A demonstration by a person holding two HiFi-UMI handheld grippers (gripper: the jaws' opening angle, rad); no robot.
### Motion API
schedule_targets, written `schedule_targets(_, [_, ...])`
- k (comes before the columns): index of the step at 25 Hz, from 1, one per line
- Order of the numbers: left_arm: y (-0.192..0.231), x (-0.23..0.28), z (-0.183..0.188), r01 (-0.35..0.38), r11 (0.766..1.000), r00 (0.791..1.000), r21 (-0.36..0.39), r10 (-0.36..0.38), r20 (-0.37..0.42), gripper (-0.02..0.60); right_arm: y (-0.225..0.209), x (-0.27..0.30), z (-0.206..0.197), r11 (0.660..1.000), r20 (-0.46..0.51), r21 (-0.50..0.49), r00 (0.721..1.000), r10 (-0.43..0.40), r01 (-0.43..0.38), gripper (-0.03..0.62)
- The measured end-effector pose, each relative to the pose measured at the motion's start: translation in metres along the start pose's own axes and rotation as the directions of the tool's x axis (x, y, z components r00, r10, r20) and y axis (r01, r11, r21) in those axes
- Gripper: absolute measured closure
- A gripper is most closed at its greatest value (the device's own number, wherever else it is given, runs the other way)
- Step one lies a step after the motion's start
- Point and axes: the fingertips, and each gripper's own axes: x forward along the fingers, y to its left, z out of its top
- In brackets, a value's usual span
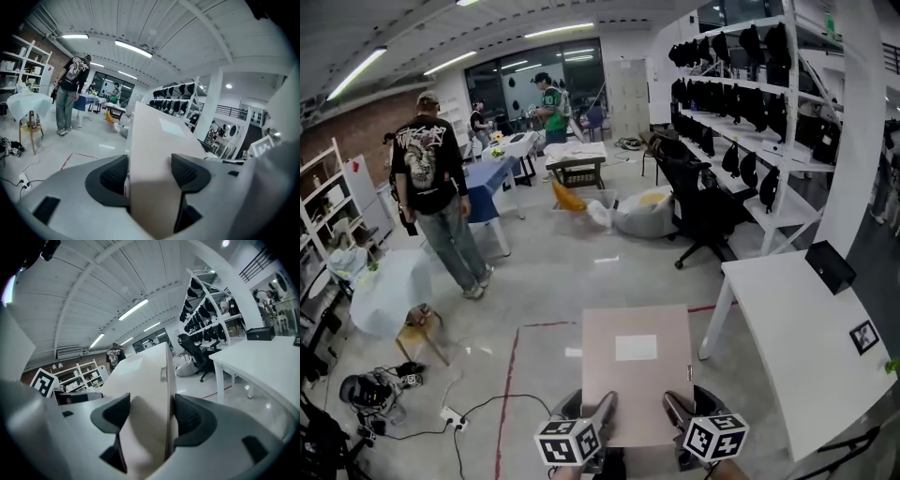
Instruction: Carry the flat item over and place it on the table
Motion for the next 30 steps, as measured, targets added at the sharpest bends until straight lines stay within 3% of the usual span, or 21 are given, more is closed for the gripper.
schedule_targets(19, [0.077,0.202,0.132,0.161,0.985,0.985,0.061,-0.157,-0.069,0.291,-0.048,0.189,0.106,0.985,0.066,0.069,0.984,-0.164,0.159,0.310])
schedule_targets(25, [0.070,0.254,0.150,0.250,0.965,0.964,0.082,-0.240,-0.110,0.291,-0.075,0.208,0.123,0.965,0.092,0.109,0.964,-0.249,0.239,0.310])
schedule_targets(30, [0.046,0.295,0.150,0.334,0.938,0.935,0.094,-0.317,-0.161,0.291,-0.109,0.205,0.131,0.935,0.107,0.145,0.935,-0.340,0.323,0.309])
